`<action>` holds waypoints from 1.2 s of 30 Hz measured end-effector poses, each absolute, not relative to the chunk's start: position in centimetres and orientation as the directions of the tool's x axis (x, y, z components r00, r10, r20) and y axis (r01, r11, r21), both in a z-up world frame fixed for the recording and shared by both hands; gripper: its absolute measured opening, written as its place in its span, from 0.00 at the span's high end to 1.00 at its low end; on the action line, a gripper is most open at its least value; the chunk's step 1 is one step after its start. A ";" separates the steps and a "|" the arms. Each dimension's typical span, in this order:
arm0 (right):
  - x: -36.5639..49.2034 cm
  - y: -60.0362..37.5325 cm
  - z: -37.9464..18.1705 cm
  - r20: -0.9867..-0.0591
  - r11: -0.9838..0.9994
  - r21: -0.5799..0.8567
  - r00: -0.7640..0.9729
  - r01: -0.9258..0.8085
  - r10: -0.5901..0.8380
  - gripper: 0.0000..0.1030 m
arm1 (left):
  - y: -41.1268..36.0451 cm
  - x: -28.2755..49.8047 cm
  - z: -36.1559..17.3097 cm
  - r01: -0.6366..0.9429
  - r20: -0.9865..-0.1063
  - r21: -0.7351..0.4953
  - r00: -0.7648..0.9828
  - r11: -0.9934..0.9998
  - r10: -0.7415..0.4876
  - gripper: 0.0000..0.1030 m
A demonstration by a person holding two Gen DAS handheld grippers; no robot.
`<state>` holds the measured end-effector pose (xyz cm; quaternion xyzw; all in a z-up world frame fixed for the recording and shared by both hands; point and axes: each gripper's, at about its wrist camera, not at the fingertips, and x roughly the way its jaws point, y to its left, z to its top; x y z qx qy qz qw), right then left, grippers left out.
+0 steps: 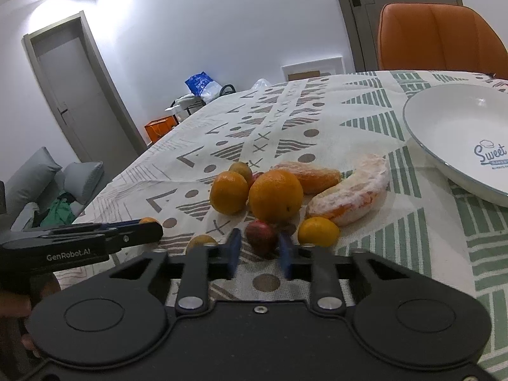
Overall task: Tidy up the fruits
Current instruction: 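Lift and carry both held fruits over the white Sweet plate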
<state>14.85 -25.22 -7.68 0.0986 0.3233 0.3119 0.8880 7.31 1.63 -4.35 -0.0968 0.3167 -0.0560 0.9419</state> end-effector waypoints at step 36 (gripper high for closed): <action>14.2 -35.3 -5.7 -0.370 0.831 0.425 0.769 -0.359 0.522 0.80 | -8.3 10.4 -0.9 0.202 -0.539 -0.117 0.809 0.972 -0.233 0.78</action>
